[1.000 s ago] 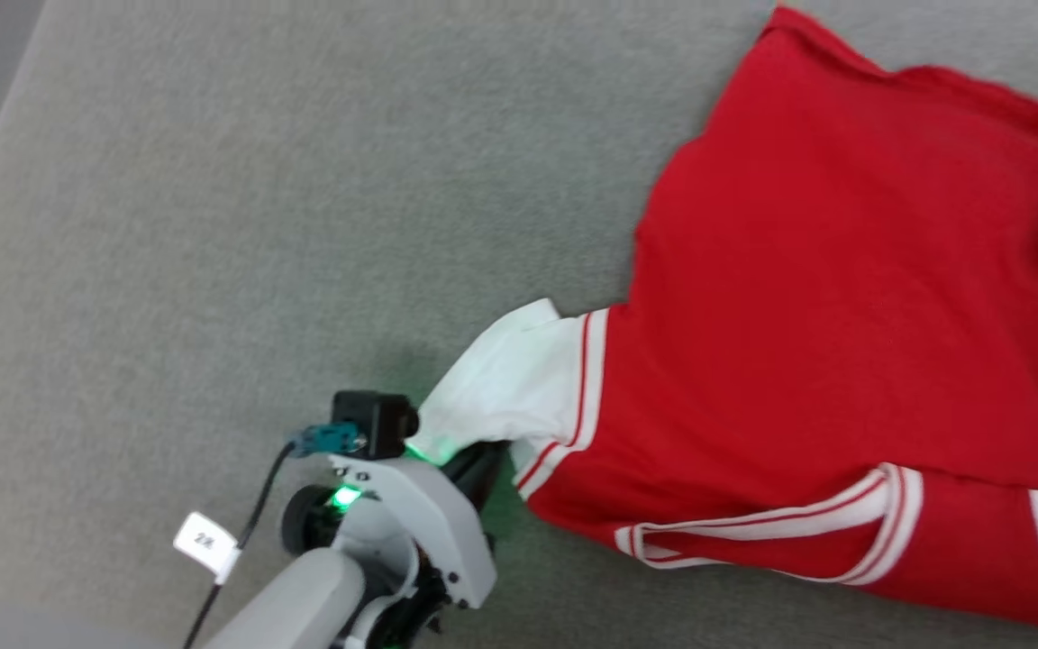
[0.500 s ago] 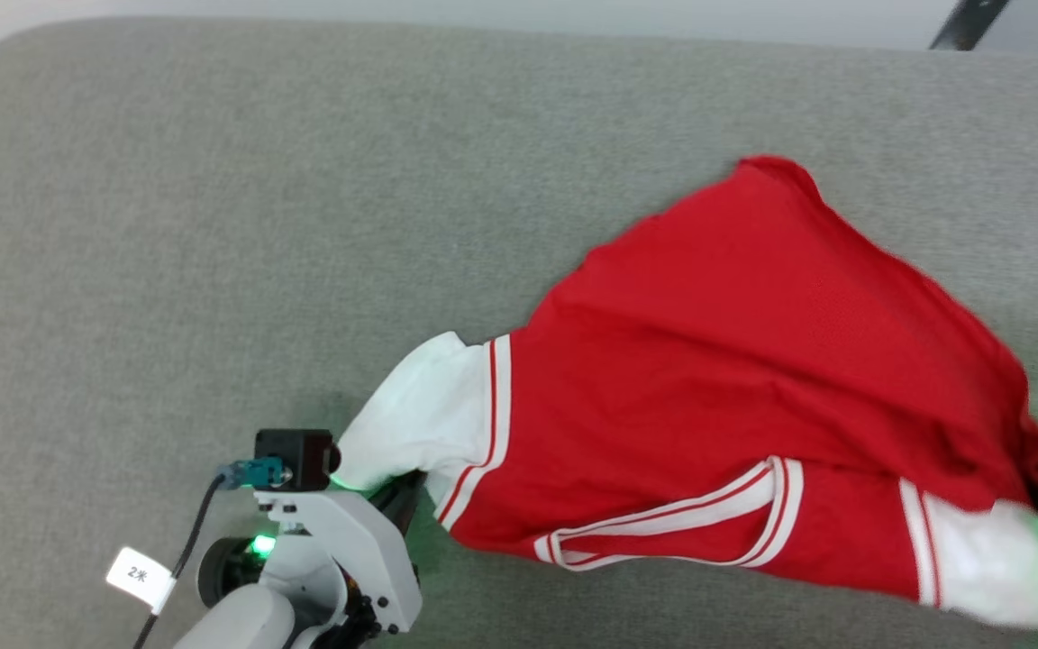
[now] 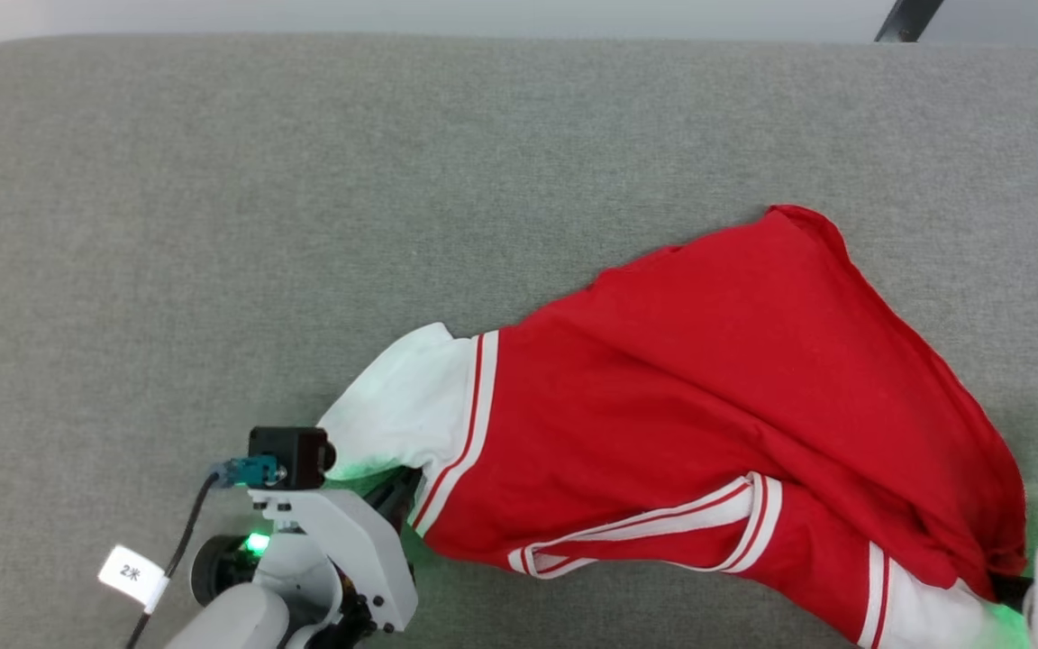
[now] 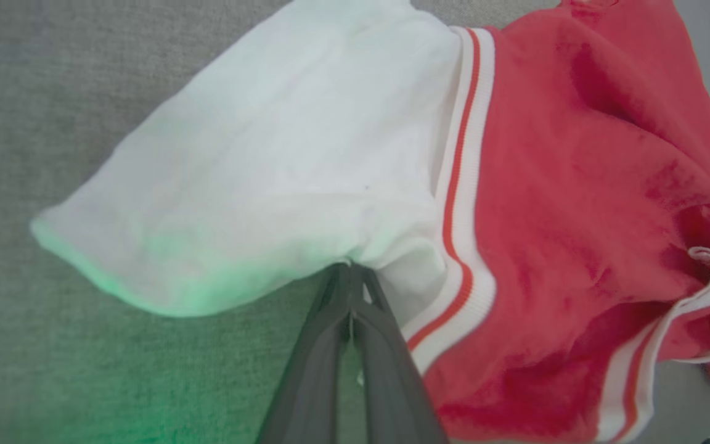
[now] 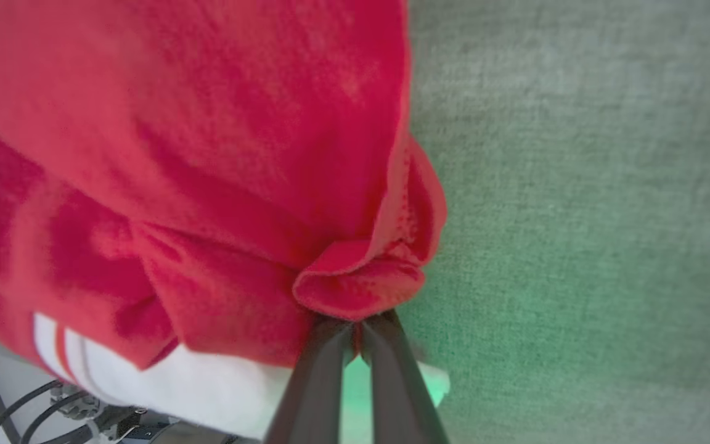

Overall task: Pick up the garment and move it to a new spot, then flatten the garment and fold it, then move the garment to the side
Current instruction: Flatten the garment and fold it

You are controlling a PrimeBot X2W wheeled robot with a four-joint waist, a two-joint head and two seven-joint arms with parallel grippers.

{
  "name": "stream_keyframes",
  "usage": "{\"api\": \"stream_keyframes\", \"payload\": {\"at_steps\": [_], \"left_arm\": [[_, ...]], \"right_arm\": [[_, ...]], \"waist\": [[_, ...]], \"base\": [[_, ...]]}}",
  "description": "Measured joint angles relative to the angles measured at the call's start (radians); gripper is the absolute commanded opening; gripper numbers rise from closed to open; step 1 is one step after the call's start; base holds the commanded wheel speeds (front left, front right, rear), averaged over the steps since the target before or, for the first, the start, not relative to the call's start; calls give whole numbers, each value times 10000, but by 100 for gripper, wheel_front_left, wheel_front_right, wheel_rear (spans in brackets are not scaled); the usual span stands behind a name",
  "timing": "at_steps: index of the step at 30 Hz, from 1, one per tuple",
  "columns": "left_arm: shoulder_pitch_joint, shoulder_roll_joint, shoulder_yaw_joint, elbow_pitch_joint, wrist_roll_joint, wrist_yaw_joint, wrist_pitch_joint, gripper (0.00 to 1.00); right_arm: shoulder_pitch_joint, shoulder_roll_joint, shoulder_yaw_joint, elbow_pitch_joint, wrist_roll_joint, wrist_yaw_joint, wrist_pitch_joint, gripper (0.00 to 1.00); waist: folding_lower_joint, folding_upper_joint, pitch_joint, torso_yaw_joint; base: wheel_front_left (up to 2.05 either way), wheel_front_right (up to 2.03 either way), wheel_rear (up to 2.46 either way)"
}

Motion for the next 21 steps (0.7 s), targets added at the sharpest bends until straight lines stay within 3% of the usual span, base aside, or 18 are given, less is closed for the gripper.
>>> {"api": "stream_keyframes", "payload": {"at_steps": [2, 3, 4, 5, 12, 17, 21], "left_arm": [[-57, 2, -15, 8, 0, -19, 15, 0], [-78, 0, -19, 17, 0, -61, 42, 0], [-95, 2, -21, 38, -4, -88, 50, 0], [-95, 8, -25, 59, -8, -94, 56, 0], [1, 8, -77, 180, -65, -132, 58, 0], [201, -17, -138, 196, -123, -130, 40, 0], [265, -81, -201, 192, -140, -130, -2, 0]], "right_arm": [[-354, 96, 121, 527, -314, 15, -105, 0], [-508, 81, 249, 736, -460, 29, -169, 6], [-663, 61, 380, 955, -552, 42, -267, 91], [-808, 48, 468, 1126, -602, 44, -313, 100], [-1092, -610, 596, 579, -357, 4, -107, 100], [-467, -859, -355, -1106, -142, -4, 362, 100], [-178, -815, -717, -2836, 174, -4, -362, 100]], "waist": [[0, 0, 33, -65], [0, 0, 40, -91], [0, 0, 37, -114], [0, 0, 20, -134], [0, 0, -258, -206], [0, 0, -506, -206], [0, 0, -599, -96]], "base": [[0, 0, 0], [0, 0, 0], [0, 0, 0], [0, 0, 0], [0, 0, 0], [0, 0, 0], [0, 0, 0]]}}
